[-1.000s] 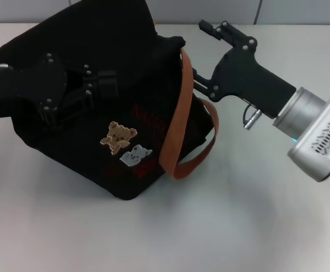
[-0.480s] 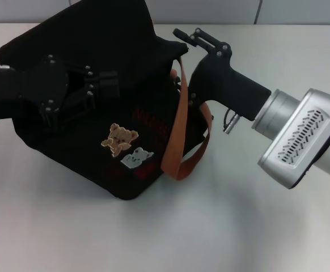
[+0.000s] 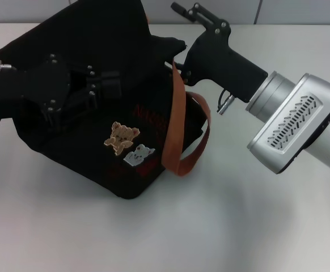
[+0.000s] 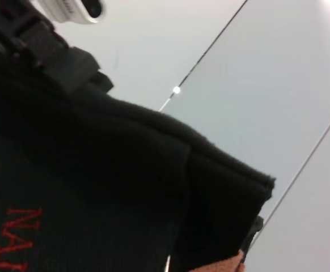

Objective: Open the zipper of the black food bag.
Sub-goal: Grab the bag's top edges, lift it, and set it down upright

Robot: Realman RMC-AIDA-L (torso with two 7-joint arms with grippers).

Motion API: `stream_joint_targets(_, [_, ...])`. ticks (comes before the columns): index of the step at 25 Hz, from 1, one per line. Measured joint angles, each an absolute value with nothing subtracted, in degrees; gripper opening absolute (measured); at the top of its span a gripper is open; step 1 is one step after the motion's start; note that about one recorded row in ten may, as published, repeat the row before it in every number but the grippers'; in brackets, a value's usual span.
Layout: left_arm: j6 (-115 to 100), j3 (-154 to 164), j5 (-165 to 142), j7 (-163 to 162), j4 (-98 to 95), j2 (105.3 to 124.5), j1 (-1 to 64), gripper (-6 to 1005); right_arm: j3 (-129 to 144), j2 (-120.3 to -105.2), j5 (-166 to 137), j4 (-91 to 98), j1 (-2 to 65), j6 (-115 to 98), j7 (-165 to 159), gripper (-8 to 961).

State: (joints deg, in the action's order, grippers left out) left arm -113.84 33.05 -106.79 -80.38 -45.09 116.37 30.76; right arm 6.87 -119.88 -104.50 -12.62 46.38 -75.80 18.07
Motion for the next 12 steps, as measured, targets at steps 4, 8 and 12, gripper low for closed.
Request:
stream_joint_targets(4, [-113.68,33.05,-106.74,-80.33,-45.17,116.37,30.76,52,6.73,-119.88,-104.55,-12.54,46.47,-75.34,18.75,670])
stream_joint_targets(8, [-113.51,33.05,-106.71,-80.33,-45.20,116.37,30.80,52,7.12,-119.88,-104.61,-12.54,46.49,-75.09,19.01,638])
stream_joint_targets(12, [-113.33,33.05,-106.71,-80.33,-45.33,116.36,31.03,52,7.34,-119.88,-104.80,-12.48,46.50,-74.05,19.26,606])
